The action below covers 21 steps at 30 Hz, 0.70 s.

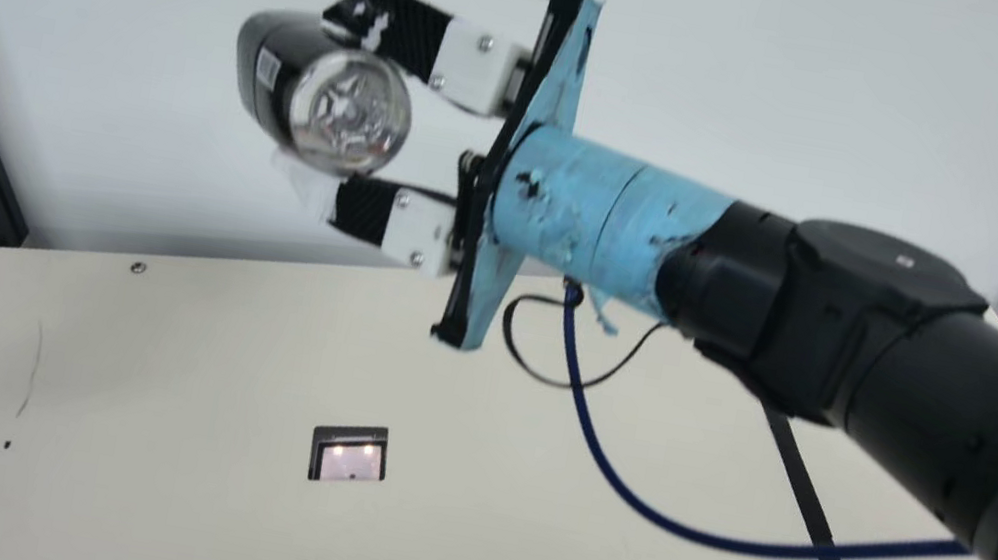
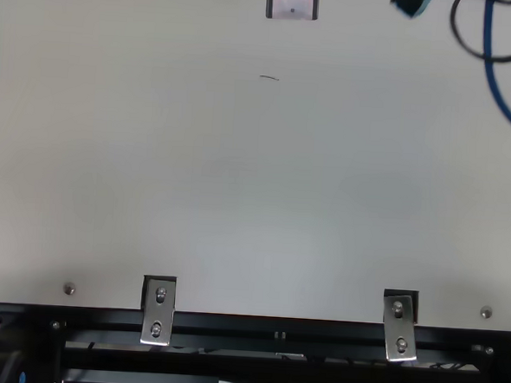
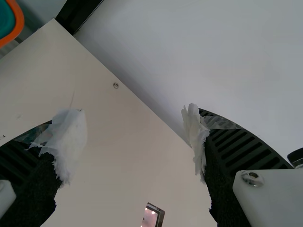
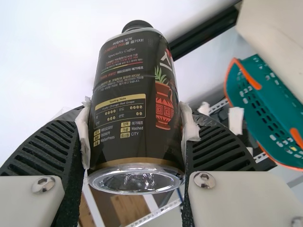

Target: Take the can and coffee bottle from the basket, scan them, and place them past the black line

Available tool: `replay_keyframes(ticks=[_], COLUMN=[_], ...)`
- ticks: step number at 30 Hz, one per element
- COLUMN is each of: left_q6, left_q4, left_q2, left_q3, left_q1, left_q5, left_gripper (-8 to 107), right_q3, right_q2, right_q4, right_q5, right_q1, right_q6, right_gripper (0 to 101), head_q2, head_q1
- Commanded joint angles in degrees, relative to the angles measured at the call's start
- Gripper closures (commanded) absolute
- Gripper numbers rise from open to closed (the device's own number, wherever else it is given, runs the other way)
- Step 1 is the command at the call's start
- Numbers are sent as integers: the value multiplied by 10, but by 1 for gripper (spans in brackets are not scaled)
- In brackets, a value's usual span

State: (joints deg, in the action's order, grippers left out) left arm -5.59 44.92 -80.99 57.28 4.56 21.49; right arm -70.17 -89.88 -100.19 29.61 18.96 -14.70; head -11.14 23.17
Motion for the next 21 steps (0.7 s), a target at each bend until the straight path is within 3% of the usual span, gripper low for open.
replay_keyframes(ticks=[1,8,9,11,18,21], left_q6=[0,0,0,0,0,0], left_q4=[0,0,0,0,0,0], left_q2=[0,0,0,0,0,0], left_q3=[0,0,0,0,0,0], left_q1=[0,0,0,0,0,0], left_q5=[0,0,0,0,0,0], left_gripper=[9,9,9,9,9,9], right_q3=[27,102,86,101,104,107], right_q2=[17,75,60,74,75,72], right_q4=[2,2,0,0,3,28], right_q5=[-41,-128,-107,-123,-129,-132], right_q1=[27,101,84,100,101,102], right_q6=[3,30,34,34,41,51], right_gripper=[101,101,101,101,101,101], head_q2=[-11,-11,-11,-11,-11,-11], head_q1=[18,18,18,18,18,18])
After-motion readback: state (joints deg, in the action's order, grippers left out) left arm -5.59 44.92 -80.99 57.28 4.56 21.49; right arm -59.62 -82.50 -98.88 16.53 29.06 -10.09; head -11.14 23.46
